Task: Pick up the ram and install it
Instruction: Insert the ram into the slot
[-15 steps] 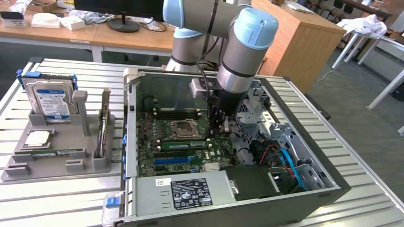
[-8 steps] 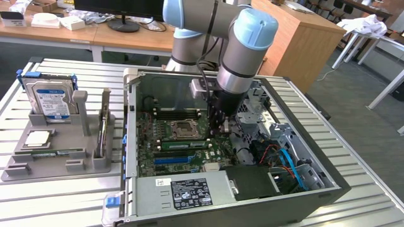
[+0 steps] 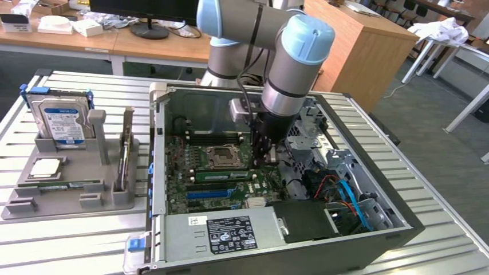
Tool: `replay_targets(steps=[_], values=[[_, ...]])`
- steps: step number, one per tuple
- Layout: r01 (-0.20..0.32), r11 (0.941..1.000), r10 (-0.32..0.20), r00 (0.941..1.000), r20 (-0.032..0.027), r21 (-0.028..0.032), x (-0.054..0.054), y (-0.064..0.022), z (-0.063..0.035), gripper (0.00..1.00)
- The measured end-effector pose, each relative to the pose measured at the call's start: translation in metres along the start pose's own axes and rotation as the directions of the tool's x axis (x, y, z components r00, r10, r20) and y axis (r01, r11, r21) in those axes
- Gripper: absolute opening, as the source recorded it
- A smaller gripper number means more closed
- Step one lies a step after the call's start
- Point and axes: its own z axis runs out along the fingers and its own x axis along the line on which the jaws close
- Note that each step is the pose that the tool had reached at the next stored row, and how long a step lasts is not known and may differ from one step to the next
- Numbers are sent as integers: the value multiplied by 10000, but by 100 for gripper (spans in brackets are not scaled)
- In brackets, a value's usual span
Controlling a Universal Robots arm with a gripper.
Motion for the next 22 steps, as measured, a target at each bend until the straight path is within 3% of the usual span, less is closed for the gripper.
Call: replay_targets(steps=[22], values=[[-1, 10000, 1, 10000, 6, 1, 2, -12, 72, 10]])
